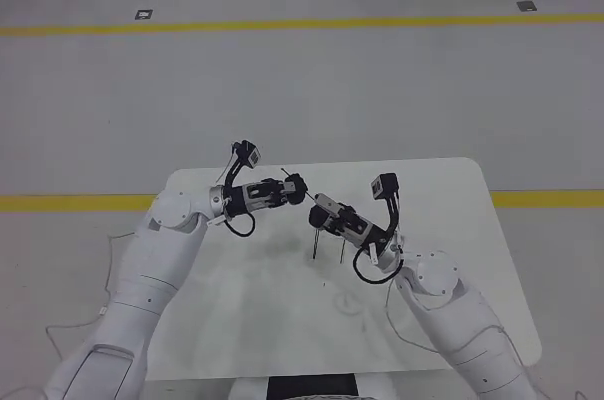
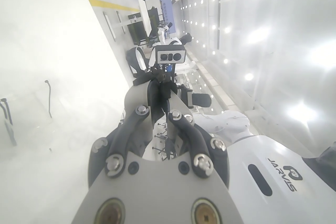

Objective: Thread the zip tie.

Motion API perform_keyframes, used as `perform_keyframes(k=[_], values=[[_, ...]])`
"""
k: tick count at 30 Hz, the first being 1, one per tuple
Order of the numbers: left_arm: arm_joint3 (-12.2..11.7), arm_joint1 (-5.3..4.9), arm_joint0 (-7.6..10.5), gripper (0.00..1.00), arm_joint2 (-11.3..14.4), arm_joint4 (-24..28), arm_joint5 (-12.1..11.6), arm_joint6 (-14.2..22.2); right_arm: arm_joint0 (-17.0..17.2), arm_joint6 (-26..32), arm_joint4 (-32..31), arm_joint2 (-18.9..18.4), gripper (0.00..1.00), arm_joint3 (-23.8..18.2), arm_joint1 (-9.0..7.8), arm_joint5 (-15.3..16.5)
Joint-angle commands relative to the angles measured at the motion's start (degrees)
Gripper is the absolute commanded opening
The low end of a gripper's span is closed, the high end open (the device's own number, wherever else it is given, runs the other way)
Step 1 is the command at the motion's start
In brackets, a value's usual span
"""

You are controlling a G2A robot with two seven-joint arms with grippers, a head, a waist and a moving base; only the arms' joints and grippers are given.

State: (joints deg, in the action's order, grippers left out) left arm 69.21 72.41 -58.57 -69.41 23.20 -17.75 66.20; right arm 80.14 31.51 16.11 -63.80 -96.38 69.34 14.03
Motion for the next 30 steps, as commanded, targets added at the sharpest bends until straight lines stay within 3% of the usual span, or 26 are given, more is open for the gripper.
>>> perform_keyframes(k=[1, 30], values=[[-0.22, -0.13, 0.24, 0.0, 0.2, -0.07, -0.12, 0.06, -0.34, -0.05, -0.06, 0.41, 0.36, 0.24, 0.1, -0.21], [1.02, -2.33, -0.01, 0.0, 2.29, 1.86, 0.12, 1.92, -0.61, -2.36, -2.17, 2.26, 0.16, 0.83, 0.74, -1.37]])
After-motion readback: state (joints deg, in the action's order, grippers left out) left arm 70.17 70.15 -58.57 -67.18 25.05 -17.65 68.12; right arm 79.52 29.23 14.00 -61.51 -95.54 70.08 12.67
